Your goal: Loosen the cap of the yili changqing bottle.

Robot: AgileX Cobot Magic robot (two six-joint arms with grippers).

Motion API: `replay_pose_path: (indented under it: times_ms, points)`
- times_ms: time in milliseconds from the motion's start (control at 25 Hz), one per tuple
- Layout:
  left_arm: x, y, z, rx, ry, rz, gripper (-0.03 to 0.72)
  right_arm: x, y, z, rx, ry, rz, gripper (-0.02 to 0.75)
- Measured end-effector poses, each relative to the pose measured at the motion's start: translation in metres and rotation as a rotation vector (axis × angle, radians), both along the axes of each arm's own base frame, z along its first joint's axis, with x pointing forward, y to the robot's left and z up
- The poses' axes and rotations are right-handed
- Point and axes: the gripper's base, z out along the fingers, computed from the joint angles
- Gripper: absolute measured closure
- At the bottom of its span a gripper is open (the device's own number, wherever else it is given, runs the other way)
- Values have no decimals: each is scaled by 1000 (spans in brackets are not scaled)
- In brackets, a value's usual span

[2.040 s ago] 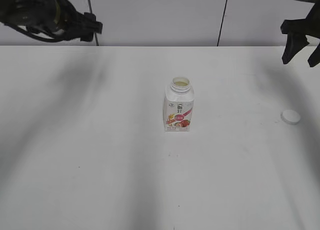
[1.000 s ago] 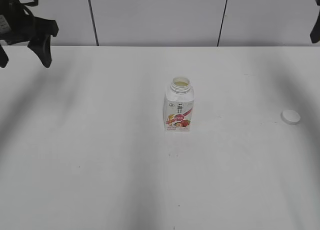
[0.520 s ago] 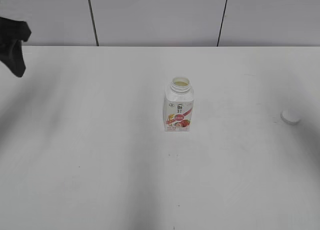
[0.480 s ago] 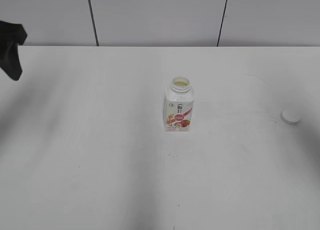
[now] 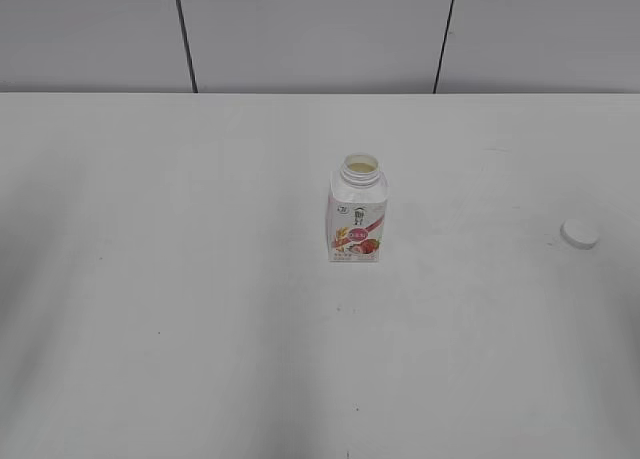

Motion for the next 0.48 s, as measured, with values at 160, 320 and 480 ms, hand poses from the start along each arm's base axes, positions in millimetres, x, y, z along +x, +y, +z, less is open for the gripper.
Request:
replay_pose_path:
  times_ms: [160, 320, 480]
  points:
    - [-42, 7, 5, -23, -142, -3, 176, -33, 4, -9, 31, -81, 3, 225]
    - [-85, 13, 14, -74, -344, -8, 176, -59, 6, -24, 16, -154, 26, 225]
    - [-123, 20, 17, -98, -520, -10, 176, -77, 6, -38, -22, -218, 70, 225]
